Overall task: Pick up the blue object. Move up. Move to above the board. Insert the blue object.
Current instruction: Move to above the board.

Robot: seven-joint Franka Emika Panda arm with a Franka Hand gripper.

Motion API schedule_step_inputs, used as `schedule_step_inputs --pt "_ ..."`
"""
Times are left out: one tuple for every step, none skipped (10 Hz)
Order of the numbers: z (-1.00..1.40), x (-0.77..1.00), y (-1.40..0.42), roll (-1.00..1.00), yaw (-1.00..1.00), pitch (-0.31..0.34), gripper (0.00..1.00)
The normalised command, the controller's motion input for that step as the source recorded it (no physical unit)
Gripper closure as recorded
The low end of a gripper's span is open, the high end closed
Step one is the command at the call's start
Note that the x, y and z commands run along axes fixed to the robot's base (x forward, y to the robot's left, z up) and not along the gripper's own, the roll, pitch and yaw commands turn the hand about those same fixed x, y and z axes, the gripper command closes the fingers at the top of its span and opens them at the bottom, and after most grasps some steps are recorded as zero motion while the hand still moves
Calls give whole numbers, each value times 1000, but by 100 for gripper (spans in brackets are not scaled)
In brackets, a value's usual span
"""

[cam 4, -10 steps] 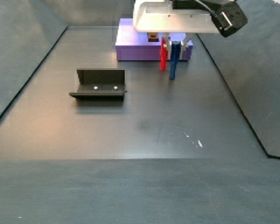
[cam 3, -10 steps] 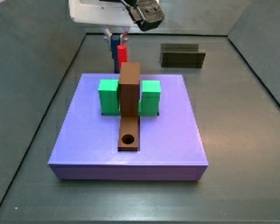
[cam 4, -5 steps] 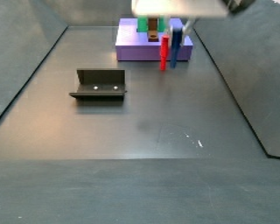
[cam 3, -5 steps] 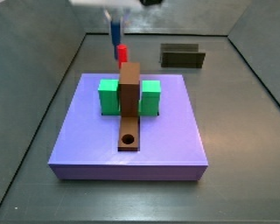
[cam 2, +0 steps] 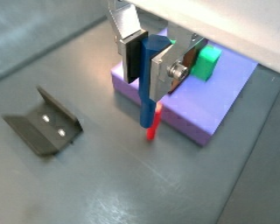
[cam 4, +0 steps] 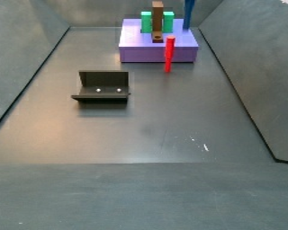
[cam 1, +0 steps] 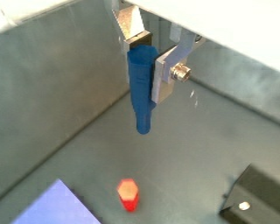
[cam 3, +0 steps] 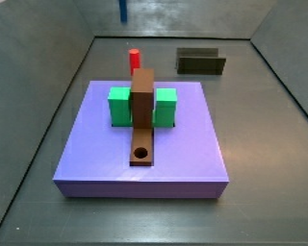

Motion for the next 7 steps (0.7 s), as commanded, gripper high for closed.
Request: schedule_step_inputs --pt "922 64 0 -9 -3 81 100" --pt "690 57 0 -9 -5 96 100" --pt "249 38 0 -10 -4 64 100" --pt "299 390 -1400 67 201 175 100" --pt "265 384 -1400 89 195 165 100" --pt "258 430 -1400 98 128 209 100" --pt "260 473 -1400 44 65 210 100"
